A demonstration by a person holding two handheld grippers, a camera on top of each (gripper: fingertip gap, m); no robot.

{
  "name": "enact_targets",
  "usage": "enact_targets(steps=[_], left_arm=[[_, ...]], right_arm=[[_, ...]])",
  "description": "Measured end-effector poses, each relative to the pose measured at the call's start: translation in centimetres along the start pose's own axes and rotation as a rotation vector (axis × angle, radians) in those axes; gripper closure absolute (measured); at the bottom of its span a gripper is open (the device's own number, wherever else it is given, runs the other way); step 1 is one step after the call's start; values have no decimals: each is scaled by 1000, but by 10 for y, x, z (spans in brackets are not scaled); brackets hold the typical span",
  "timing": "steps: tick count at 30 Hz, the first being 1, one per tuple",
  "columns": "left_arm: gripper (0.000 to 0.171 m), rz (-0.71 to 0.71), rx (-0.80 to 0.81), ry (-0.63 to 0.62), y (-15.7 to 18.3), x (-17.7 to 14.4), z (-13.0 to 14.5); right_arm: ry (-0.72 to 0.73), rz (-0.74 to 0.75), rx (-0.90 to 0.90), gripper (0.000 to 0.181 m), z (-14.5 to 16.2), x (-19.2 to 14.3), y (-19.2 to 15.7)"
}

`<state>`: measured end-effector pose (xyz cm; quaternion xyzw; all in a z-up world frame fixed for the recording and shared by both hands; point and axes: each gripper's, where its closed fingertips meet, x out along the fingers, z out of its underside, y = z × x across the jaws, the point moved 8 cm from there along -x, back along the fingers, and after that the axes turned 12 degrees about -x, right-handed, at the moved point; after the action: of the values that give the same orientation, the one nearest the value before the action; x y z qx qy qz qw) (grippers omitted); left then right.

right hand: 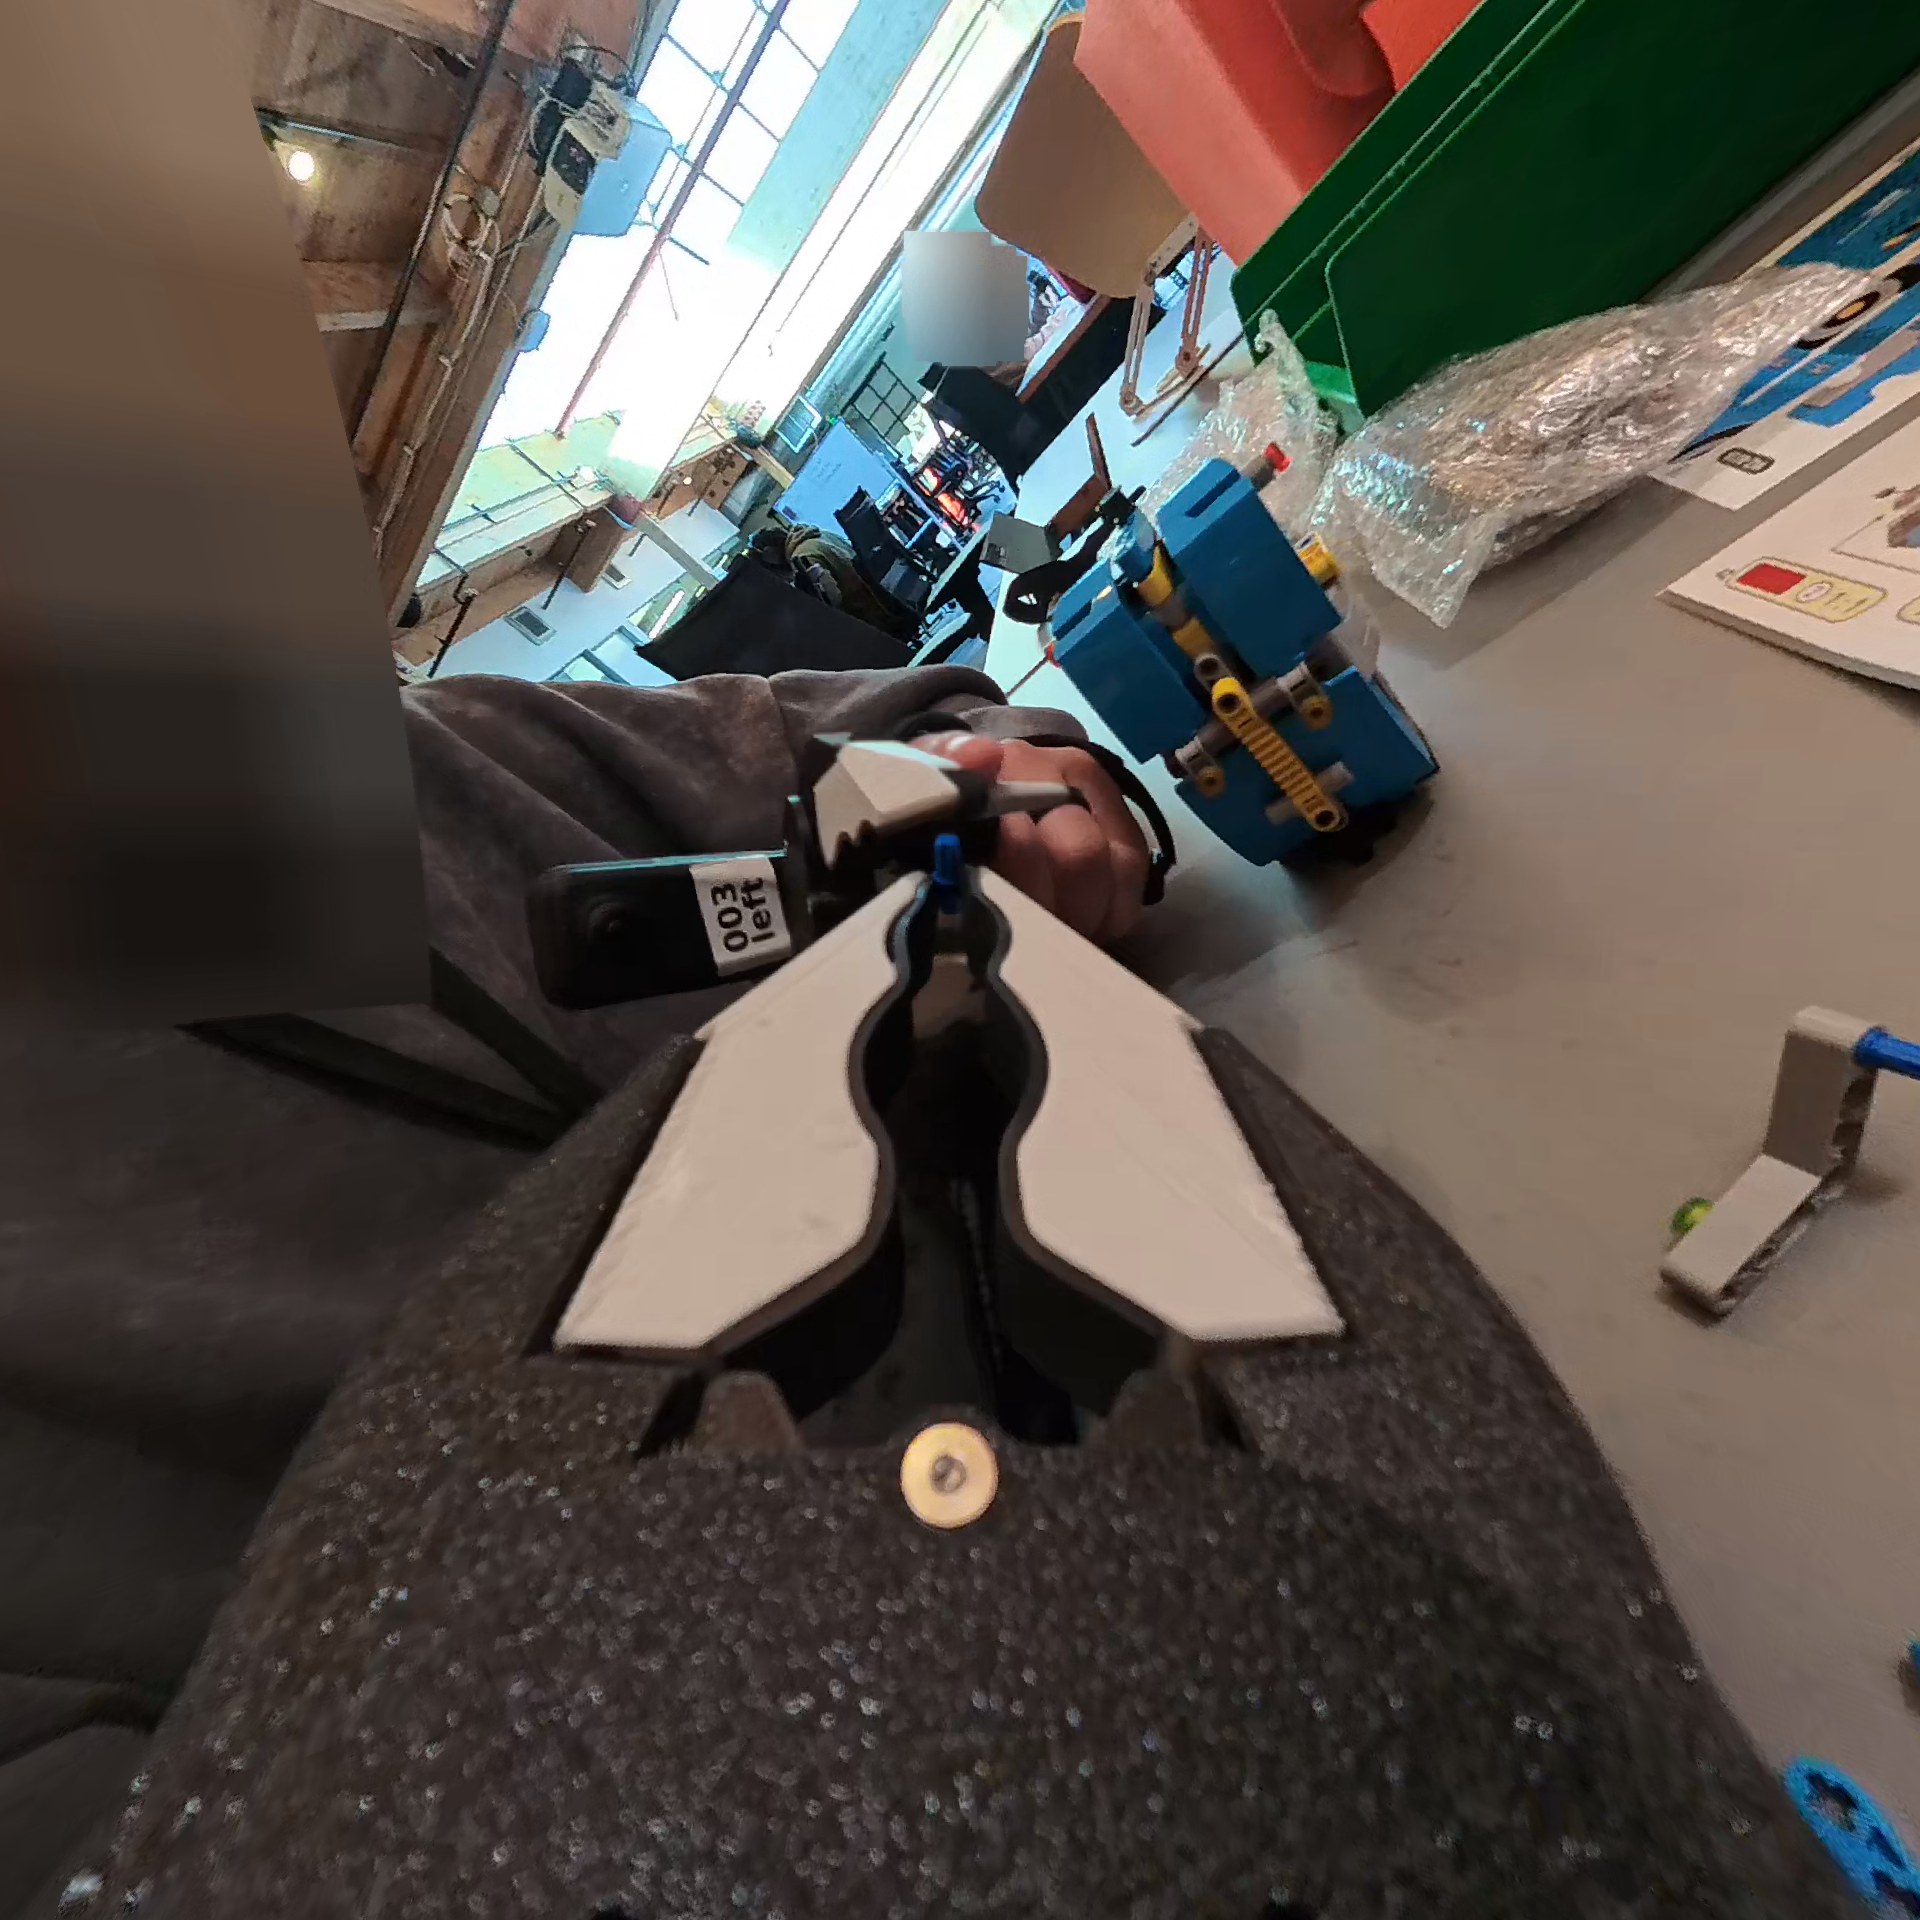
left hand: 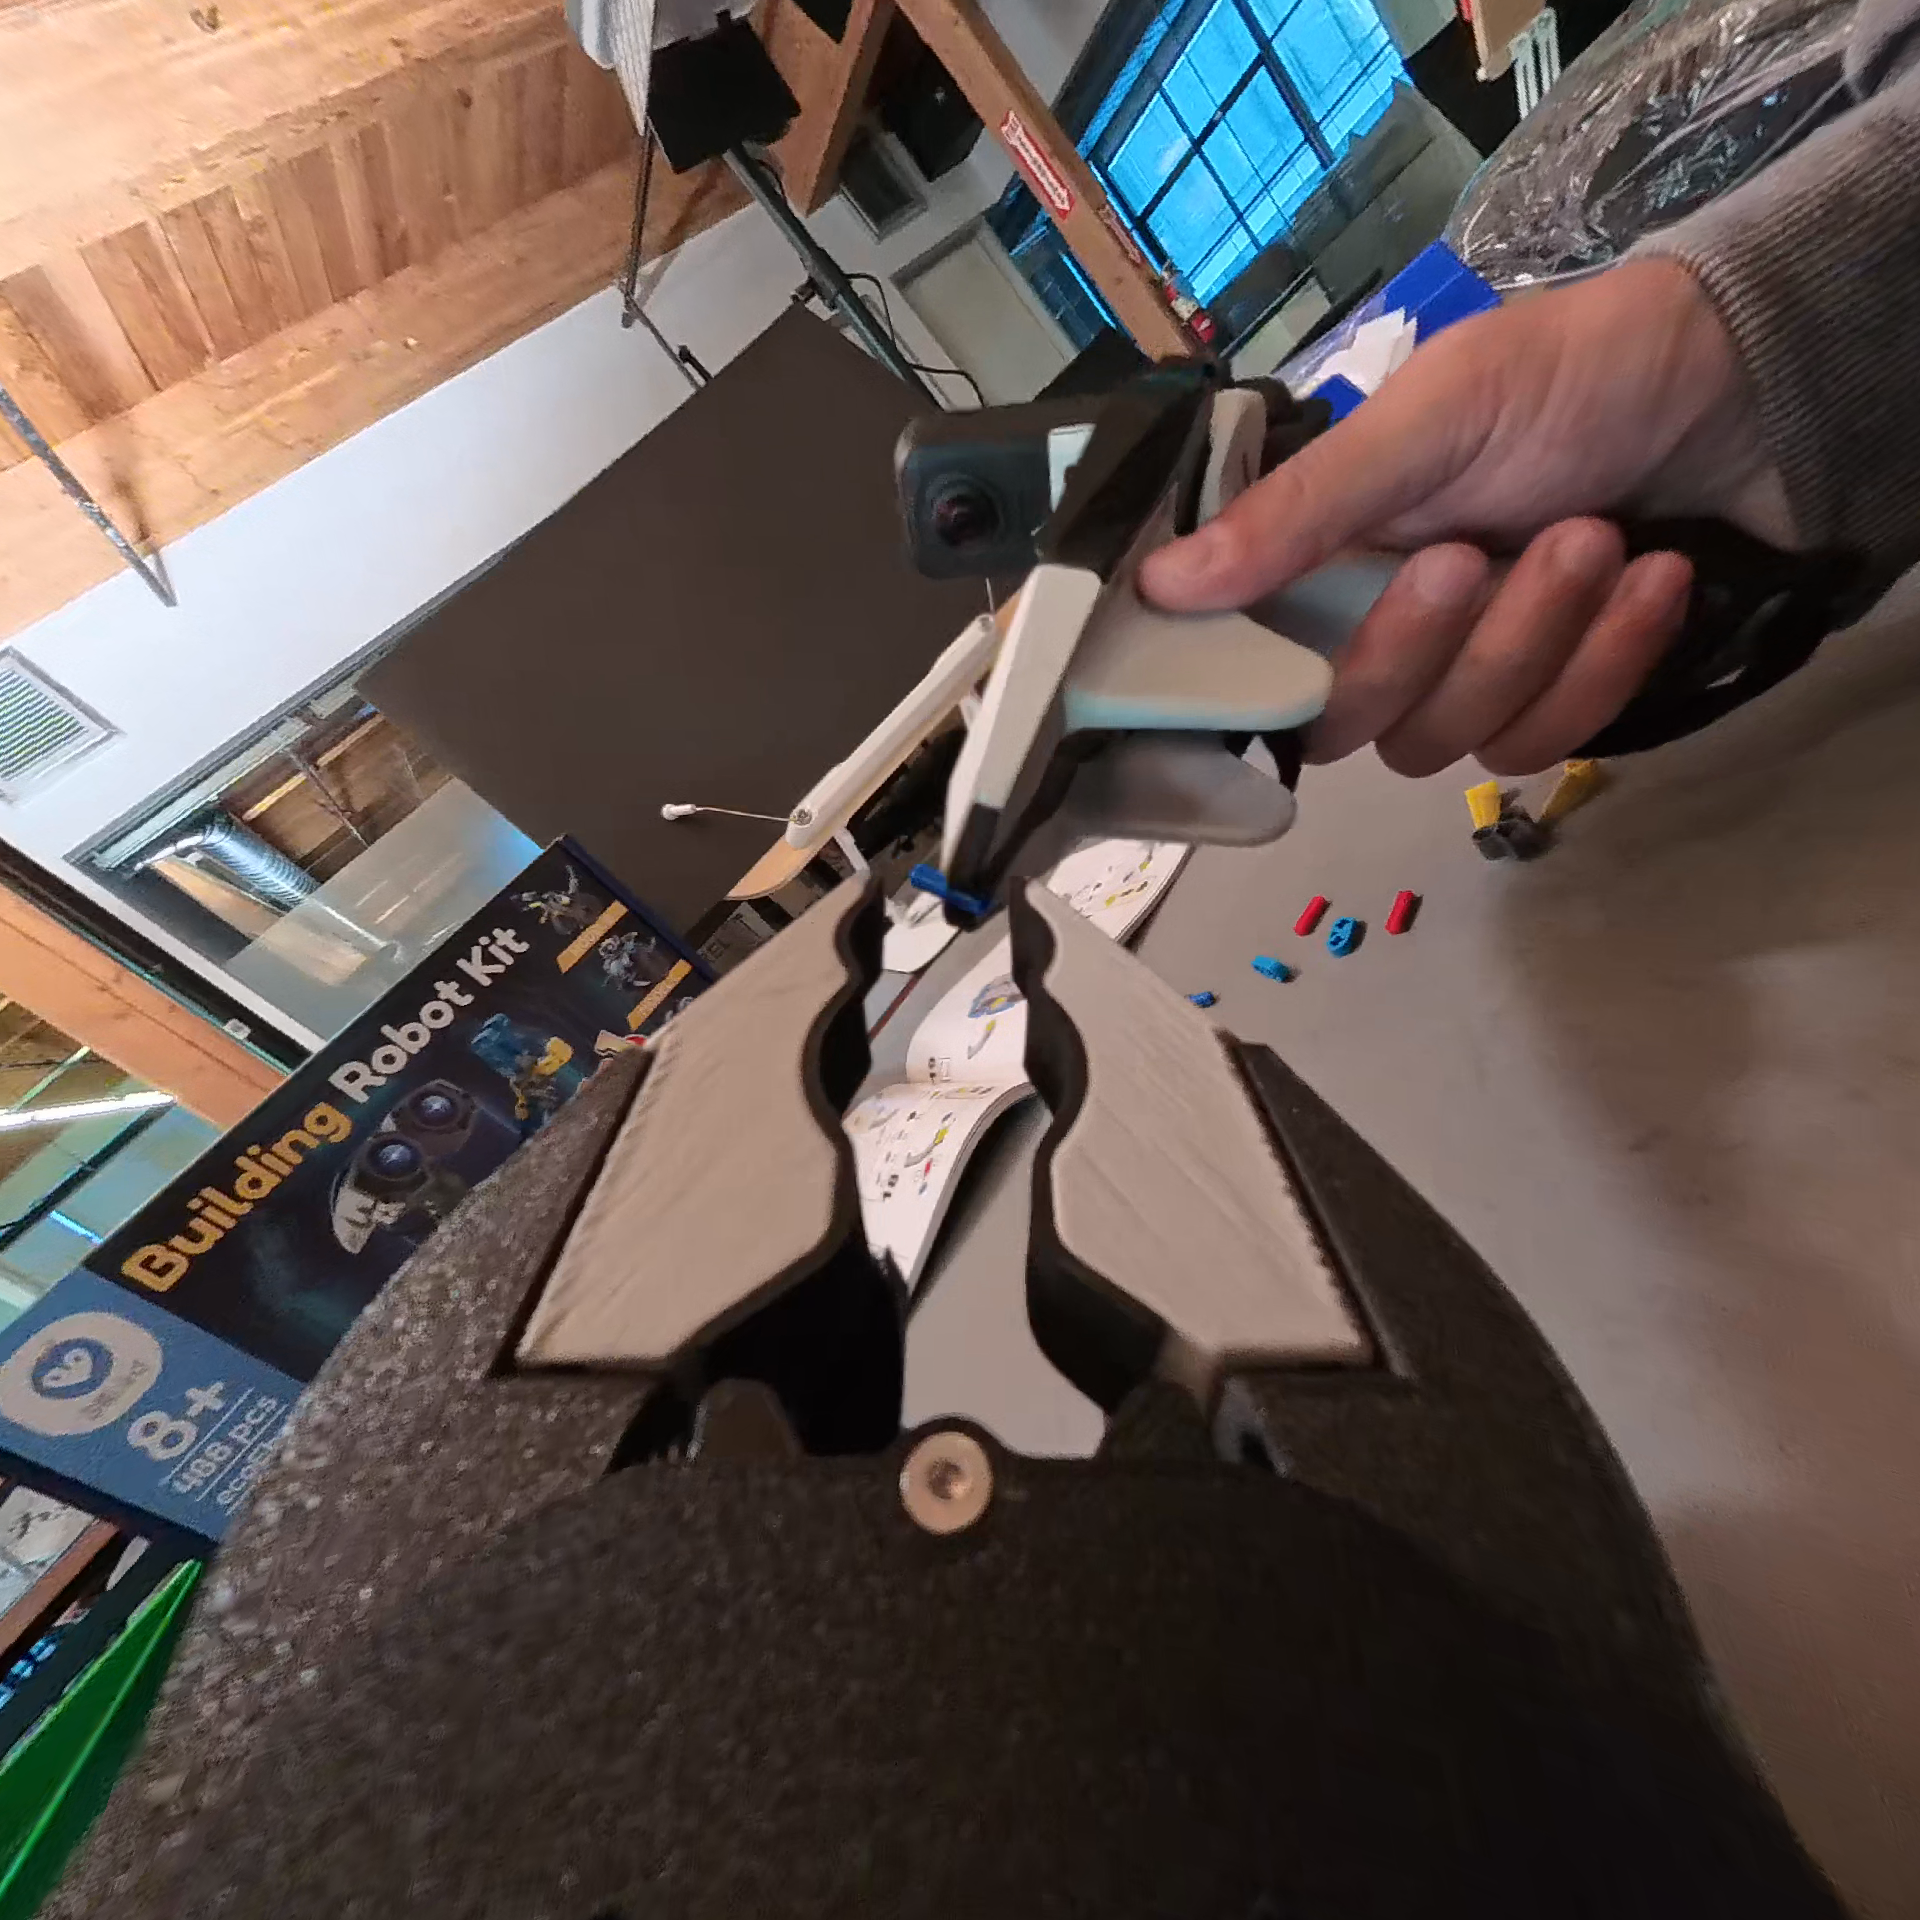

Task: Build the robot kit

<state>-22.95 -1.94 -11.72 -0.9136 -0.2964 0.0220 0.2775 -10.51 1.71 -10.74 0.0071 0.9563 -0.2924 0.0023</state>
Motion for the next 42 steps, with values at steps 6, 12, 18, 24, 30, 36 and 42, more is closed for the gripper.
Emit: enact_targets(steps=[6, 12, 18, 24, 30, 36, 42], left_arm=[[158, 46, 2, -8, 3, 0, 2], [160, 150, -132, 20, 0, -2, 0], [160, 163, -148, 38, -1, -3, -2], [160, 155, -104, 51, 1, -4, -2], [159, 138, -51, 50, 2, -4, -1], [159, 120, -40, 23, 2, -4, 0], [160, 137, -78, 26, 1, -5, 0]], right_arm=[[-28, 1, 12, 177, 4, 3, 2], [-30, -53, 34, 177, 6, 3, 0], [-14, -100, 71, 177, 6, 3, -1], [32, -192, 192, 177, 9, 3, 3], [-7, -132, 116, 180, 8, 2, 0], [-1, -136, 149, 178, 10, 2, 3], [-13, -128, 104, 176, 9, 2, 0]])
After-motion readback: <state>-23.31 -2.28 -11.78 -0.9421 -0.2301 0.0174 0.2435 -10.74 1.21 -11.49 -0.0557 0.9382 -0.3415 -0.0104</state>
